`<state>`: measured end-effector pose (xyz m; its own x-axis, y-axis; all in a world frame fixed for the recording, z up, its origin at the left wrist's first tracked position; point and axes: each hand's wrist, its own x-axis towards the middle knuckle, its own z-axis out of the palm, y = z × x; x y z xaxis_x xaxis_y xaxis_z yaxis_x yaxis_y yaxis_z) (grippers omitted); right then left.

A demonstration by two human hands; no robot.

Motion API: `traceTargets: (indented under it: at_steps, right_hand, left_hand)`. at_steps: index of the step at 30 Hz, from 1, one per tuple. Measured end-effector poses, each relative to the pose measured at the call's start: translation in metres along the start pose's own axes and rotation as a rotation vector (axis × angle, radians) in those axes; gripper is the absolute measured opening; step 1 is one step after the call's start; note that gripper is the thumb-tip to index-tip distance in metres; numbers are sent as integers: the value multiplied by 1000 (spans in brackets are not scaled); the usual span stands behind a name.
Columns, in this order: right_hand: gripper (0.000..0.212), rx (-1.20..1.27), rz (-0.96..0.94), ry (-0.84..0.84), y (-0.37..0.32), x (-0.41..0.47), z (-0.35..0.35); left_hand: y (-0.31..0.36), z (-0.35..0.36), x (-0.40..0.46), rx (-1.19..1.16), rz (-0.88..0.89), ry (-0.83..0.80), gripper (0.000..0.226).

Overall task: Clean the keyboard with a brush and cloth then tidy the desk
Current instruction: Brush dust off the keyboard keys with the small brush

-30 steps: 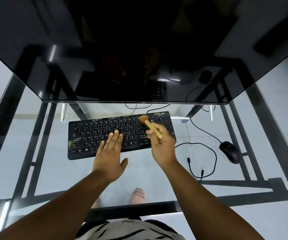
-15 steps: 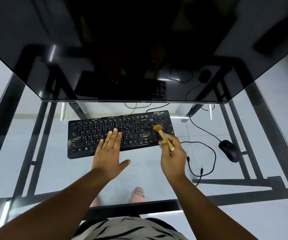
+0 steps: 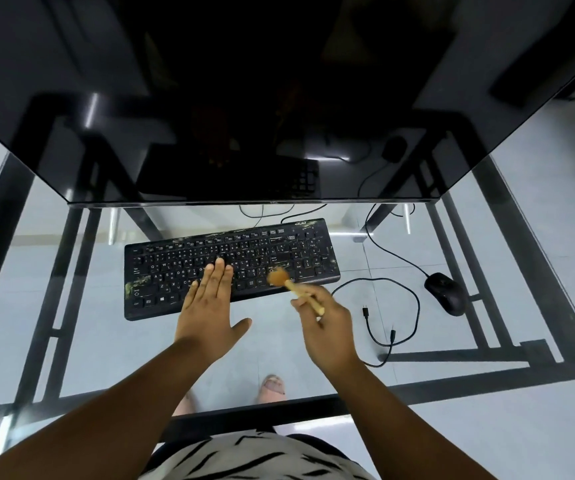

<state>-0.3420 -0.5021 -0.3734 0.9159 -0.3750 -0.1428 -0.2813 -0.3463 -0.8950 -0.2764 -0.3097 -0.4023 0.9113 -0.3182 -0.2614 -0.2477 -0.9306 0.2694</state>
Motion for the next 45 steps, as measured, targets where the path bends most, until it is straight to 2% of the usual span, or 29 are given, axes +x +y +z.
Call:
traceTargets:
  at_steps: [2,3,4,7,8,11,12,16,18,20,24,28,29,32,33,36,37,40,41,45]
  right_hand:
    - [18,25,46,228,2,1,-8]
    - [17,55,43,269,3,1,-12]
    - [16,85,32,242,4,1,-14]
    - [15,77,6,24,5,-3,-16]
    - [15,48,14,41,7,-3,-16]
    - [18,64,87,315,9,1,-28]
    - [19,83,91,357,9,2,-33]
    - [16,77,67,197,13,3,-39]
    - [17,42,105,297,19,8,-42]
    - [16,112,119,390,19,13,-47]
    - [14,96,41,177,8,21,-42]
    - [15,79,98,357,10,35,-43]
    - [17,109,75,343,9,38,-42]
    - [18,103,-1,127,3,42,-34]
    - [17,76,1,129,2,45,-31]
    - [16,121,77,334,0,54,-31]
    - [17,161,68,332,-1,57,-30]
    - [19,181,-2,102,-5,62,-22]
    - [19,144,-6,83,-6,62,-20]
    - [20,80,65,347,-4,73,-20]
  left_hand:
    - [2,2,-1,-6,8,5,97]
    - [3,2,-1,-3,13,5,95]
    - [4,3,-1,2,16,3,95]
    - [7,3,0,1,25,-9,93]
    - [9,3,0,-10,25,-12,93]
    - [16,3,1,-16,43,-17,92]
    - [17,3,2,-11,51,-18,91]
    - [17,3,3,-15,55,-12,89]
    - [17,6,4,-20,52,4,87]
    - [20,8,5,-18,55,16,88]
    - [20,9,8,-2,54,19,92]
    - [21,7,11,-1,41,35,94]
    - [22,6,12,-5,40,40,95]
    - [21,4,16,-6,31,56,96]
    - [21,2,18,7,24,53,97]
    - [21,0,23,11,3,52,99]
    - [20,-1,24,8,-2,51,100]
    - [18,-1,27,34,-16,26,102]
    - [18,-1,28,49,-19,17,102]
    - [19,0,28,59,-15,17,102]
